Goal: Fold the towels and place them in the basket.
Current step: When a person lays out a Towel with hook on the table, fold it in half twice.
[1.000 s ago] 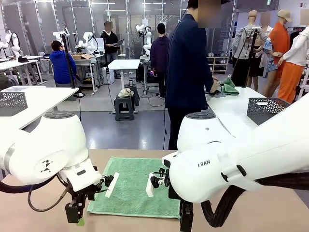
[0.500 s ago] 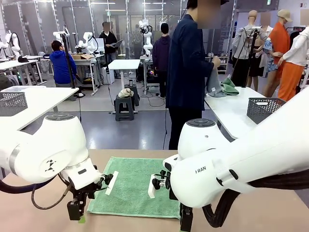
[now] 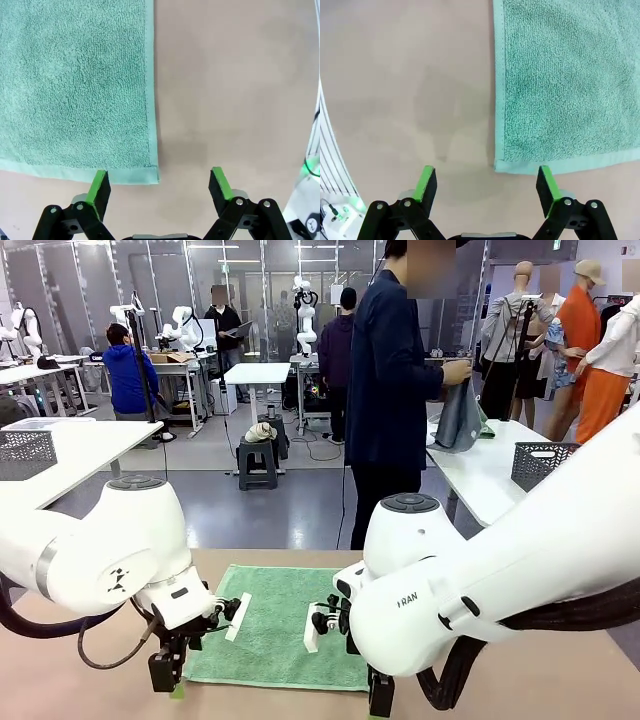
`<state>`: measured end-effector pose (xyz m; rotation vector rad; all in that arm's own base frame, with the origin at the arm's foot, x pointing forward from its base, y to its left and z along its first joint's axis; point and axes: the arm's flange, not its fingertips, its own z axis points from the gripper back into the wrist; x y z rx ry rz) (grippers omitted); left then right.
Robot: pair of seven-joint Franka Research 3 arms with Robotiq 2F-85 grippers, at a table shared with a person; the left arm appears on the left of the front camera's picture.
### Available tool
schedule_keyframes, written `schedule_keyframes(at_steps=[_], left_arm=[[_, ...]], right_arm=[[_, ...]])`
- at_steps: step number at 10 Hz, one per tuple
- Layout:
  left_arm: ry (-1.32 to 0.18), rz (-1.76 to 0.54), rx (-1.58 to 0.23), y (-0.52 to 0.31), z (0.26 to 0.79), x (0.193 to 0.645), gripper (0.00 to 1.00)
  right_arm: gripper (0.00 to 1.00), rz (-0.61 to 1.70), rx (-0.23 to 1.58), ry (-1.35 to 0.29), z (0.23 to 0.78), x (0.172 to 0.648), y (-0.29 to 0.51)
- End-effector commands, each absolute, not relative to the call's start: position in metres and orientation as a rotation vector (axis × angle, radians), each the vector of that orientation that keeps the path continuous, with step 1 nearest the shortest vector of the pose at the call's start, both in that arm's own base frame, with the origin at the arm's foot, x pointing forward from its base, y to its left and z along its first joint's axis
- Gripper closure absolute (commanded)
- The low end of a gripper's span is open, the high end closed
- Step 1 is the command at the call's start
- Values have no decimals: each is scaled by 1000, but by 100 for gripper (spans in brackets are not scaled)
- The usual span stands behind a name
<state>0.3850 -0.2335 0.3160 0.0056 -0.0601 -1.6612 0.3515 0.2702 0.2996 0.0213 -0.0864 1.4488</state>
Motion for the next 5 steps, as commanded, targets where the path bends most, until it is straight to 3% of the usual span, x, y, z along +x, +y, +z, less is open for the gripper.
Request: schedule_keyframes(at_steps=[1, 5], left_arm=[[-72, -1669, -26, -235, 309, 393, 0], [-63, -1664, -44, -231, 298, 397, 0]], right_arm=[[0, 1487, 12, -92, 297, 359, 274], [0, 1487, 18, -91, 295, 363, 276]])
